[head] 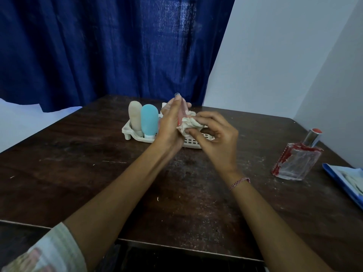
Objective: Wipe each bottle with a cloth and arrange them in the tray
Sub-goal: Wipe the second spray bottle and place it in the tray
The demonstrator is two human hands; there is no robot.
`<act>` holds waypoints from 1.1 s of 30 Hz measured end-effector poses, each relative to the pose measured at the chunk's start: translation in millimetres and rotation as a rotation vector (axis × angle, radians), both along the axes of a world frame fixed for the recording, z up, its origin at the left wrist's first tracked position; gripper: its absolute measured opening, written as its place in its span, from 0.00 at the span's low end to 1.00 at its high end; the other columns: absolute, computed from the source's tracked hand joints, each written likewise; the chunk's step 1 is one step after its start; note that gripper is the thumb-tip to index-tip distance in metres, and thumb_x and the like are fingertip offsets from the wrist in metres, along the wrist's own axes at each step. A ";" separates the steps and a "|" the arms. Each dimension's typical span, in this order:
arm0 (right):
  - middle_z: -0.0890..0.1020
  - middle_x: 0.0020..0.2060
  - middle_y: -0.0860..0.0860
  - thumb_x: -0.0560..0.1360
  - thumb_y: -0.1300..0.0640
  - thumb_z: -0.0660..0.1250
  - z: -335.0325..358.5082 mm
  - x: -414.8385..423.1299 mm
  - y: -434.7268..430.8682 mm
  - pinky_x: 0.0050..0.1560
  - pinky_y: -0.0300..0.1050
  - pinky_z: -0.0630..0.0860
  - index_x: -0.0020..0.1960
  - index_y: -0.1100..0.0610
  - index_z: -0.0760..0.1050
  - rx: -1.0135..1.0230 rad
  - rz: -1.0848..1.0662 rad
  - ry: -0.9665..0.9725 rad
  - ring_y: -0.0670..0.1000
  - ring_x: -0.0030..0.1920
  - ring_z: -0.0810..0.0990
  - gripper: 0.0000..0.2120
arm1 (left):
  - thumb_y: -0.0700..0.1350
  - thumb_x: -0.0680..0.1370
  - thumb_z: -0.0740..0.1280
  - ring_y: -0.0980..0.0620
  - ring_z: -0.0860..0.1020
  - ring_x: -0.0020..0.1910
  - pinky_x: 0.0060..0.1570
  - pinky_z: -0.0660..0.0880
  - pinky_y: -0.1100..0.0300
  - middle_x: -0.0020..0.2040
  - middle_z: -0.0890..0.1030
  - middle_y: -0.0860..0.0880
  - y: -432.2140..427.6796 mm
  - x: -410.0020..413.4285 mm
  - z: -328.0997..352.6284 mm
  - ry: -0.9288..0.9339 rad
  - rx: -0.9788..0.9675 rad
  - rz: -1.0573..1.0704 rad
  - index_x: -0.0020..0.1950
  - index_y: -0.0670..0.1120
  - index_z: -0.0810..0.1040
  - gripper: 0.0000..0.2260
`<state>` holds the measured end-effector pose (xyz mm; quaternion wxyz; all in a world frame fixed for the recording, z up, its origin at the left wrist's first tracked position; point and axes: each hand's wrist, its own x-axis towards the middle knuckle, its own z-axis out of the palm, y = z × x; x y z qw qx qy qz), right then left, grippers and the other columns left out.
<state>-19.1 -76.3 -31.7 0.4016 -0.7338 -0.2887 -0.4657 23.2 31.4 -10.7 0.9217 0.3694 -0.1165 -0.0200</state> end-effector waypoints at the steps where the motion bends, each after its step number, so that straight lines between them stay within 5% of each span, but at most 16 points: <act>1: 0.78 0.48 0.48 0.69 0.63 0.73 0.1 -0.1 -0.5 0.48 0.44 0.80 0.50 0.64 0.80 0.012 -0.003 0.001 0.44 0.50 0.78 0.11 | 0.51 0.80 0.60 0.54 0.76 0.37 0.33 0.76 0.62 0.42 0.75 0.48 -0.1 -2.0 0.4 0.011 0.014 -0.022 0.55 0.44 0.70 0.10; 4: 0.77 0.48 0.48 0.72 0.63 0.70 0.8 0.0 -0.6 0.49 0.44 0.79 0.51 0.65 0.80 0.004 -0.017 0.011 0.44 0.50 0.78 0.09 | 0.50 0.80 0.60 0.54 0.76 0.40 0.28 0.75 0.65 0.45 0.75 0.47 0.8 -4.9 2.2 0.031 0.037 -0.087 0.61 0.44 0.68 0.14; 7: 0.77 0.49 0.48 0.73 0.66 0.69 0.7 2.7 -2.4 0.49 0.45 0.79 0.53 0.65 0.79 0.007 -0.081 0.024 0.45 0.50 0.77 0.09 | 0.44 0.81 0.58 0.55 0.78 0.38 0.30 0.76 0.65 0.46 0.77 0.47 -0.4 -5.3 2.8 -0.038 0.085 -0.146 0.56 0.45 0.72 0.07; 11: 0.74 0.49 0.48 0.72 0.67 0.69 2.3 4.6 -7.9 0.52 0.40 0.77 0.53 0.65 0.79 0.005 -0.200 -0.010 0.43 0.50 0.74 0.09 | 0.36 0.81 0.53 0.57 0.78 0.34 0.28 0.74 0.65 0.42 0.81 0.48 0.0 -7.0 2.8 -0.121 0.214 -0.217 0.54 0.45 0.75 0.12; 18: 0.74 0.47 0.50 0.74 0.67 0.66 7.4 9.7 -21.0 0.51 0.36 0.76 0.53 0.66 0.78 0.111 -0.321 -0.003 0.42 0.48 0.73 0.08 | 0.44 0.82 0.56 0.56 0.76 0.34 0.23 0.71 0.66 0.43 0.79 0.49 2.6 -7.3 -1.4 -0.205 0.515 -0.232 0.55 0.52 0.76 0.10; 23: 0.75 0.50 0.59 0.74 0.64 0.68 0.8 9.1 -14.1 0.55 0.39 0.73 0.55 0.65 0.78 -0.178 -0.310 0.006 0.52 0.52 0.73 0.11 | 0.38 0.81 0.55 0.56 0.76 0.30 0.22 0.70 0.66 0.36 0.80 0.50 1.2 -6.8 -2.1 -0.194 0.439 -0.180 0.53 0.48 0.76 0.11; 28: 0.75 0.50 0.59 0.77 0.56 0.59 4.2 9.6 -13.6 0.55 0.28 0.66 0.56 0.65 0.77 -0.247 -0.344 0.002 0.43 0.52 0.66 0.16 | 0.44 0.81 0.58 0.56 0.72 0.21 0.18 0.64 0.67 0.28 0.76 0.51 4.0 0.6 -4.3 -0.224 0.607 -0.116 0.49 0.48 0.66 0.02; 33: 0.76 0.54 0.58 0.75 0.66 0.61 9.1 12.6 -44.2 0.58 0.32 0.66 0.61 0.63 0.76 -0.252 -0.445 -0.009 0.50 0.55 0.68 0.15 | 0.46 0.81 0.58 0.55 0.71 0.20 0.18 0.64 0.66 0.45 0.81 0.35 10.0 5.9 -4.8 -0.376 0.741 -0.160 0.45 0.47 0.66 0.06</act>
